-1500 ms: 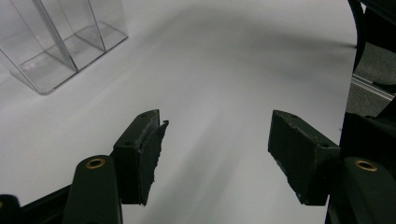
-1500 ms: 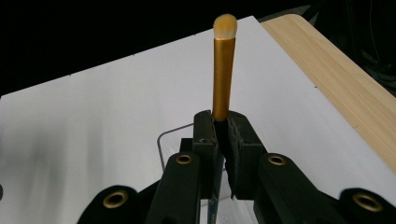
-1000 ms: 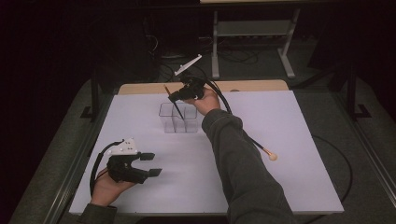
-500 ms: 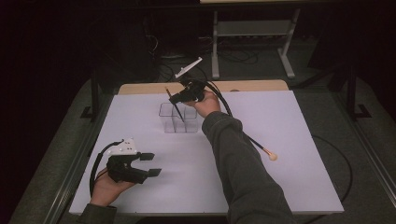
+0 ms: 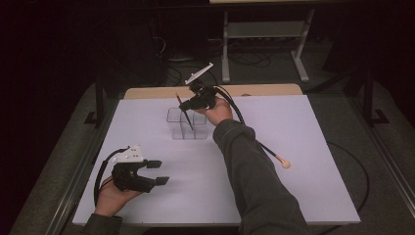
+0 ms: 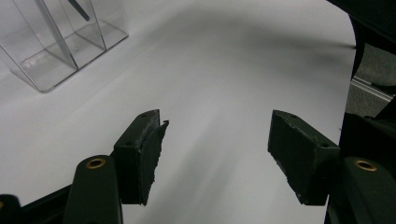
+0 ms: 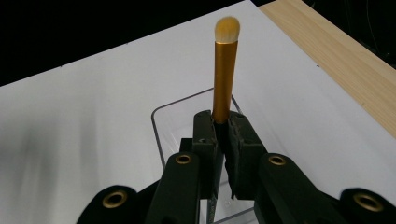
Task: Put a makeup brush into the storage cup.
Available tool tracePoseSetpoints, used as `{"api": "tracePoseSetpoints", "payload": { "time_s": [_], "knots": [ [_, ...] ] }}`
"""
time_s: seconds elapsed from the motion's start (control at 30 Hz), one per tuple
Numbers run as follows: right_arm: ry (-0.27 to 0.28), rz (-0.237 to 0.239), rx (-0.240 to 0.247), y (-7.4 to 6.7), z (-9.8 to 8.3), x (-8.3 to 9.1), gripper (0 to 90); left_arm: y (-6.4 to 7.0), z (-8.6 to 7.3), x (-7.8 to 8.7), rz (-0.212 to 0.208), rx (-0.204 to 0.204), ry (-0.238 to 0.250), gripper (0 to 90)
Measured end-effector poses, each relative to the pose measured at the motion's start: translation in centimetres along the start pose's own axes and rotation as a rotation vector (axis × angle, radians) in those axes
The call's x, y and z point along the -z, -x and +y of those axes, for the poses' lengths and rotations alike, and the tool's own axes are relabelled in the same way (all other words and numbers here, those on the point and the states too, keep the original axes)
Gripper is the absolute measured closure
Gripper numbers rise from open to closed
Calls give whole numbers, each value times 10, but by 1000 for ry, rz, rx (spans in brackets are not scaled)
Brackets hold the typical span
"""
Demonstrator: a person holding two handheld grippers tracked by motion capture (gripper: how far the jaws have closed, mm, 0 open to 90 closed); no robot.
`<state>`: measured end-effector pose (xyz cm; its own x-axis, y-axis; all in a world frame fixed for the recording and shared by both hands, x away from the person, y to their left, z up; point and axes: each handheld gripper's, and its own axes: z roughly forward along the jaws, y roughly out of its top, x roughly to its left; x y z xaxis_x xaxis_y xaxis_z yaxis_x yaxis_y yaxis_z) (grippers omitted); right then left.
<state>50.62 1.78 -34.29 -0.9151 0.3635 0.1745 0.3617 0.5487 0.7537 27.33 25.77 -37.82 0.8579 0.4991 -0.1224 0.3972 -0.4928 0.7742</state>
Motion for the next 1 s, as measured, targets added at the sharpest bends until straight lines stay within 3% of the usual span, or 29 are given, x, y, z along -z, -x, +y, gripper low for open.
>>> {"api": "tracePoseSetpoints", "payload": {
  "time_s": [0.63, 0.7, 1.0],
  "knots": [
    [-15, -8, -5, 2, -10, -3, 811, 0, -1, -1, 2, 4, 1, 346],
    [-20, -19, -8, 2, -11, -4, 737, 0, -1, -1, 2, 4, 1, 346],
    [-26, -22, -24, 1, -16, -1, 718, 0, 0, -2, 2, 1, -9, 346]
  ]
}}
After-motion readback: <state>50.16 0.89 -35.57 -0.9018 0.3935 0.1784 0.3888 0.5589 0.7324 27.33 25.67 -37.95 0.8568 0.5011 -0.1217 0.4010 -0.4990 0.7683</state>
